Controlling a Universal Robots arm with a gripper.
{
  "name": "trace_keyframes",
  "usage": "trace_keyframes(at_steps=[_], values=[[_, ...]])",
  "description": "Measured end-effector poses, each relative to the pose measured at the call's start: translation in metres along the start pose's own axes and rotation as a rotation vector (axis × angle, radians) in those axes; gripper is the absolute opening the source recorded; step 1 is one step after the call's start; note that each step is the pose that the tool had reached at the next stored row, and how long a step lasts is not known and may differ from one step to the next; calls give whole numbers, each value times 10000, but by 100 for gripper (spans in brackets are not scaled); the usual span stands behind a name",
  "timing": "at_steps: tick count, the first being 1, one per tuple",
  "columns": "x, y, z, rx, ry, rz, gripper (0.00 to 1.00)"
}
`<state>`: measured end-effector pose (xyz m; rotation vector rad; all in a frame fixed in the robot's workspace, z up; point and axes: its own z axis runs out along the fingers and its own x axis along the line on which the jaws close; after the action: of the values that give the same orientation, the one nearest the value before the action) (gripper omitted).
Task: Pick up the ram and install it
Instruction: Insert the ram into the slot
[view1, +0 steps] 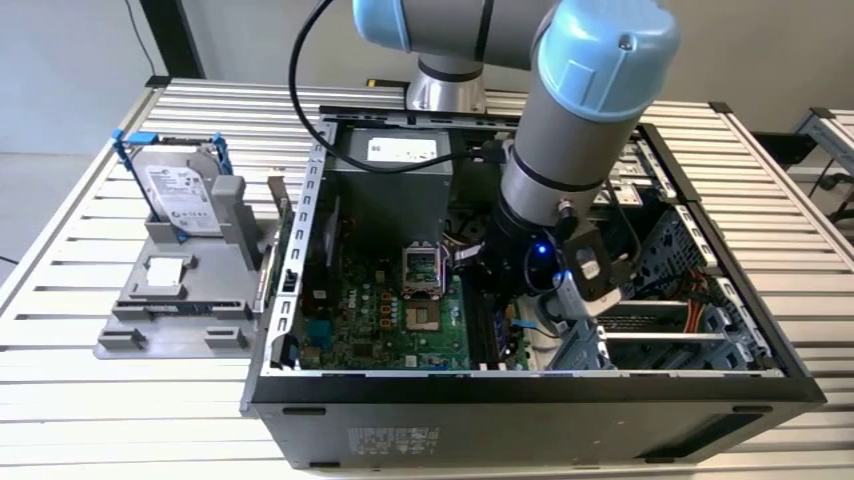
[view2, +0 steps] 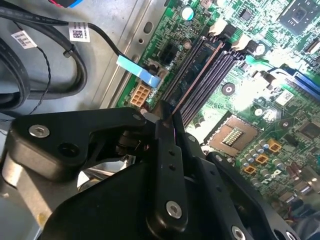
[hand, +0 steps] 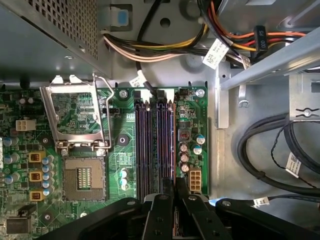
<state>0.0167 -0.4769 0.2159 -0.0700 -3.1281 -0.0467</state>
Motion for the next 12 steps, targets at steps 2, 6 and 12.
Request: trace_keyframes(at_steps=[2, 6, 12], values=[[0, 0, 0, 0, 0, 2, 0], [0, 0, 1, -1, 0, 1, 0], [0, 0, 9, 2, 55, -67, 0]])
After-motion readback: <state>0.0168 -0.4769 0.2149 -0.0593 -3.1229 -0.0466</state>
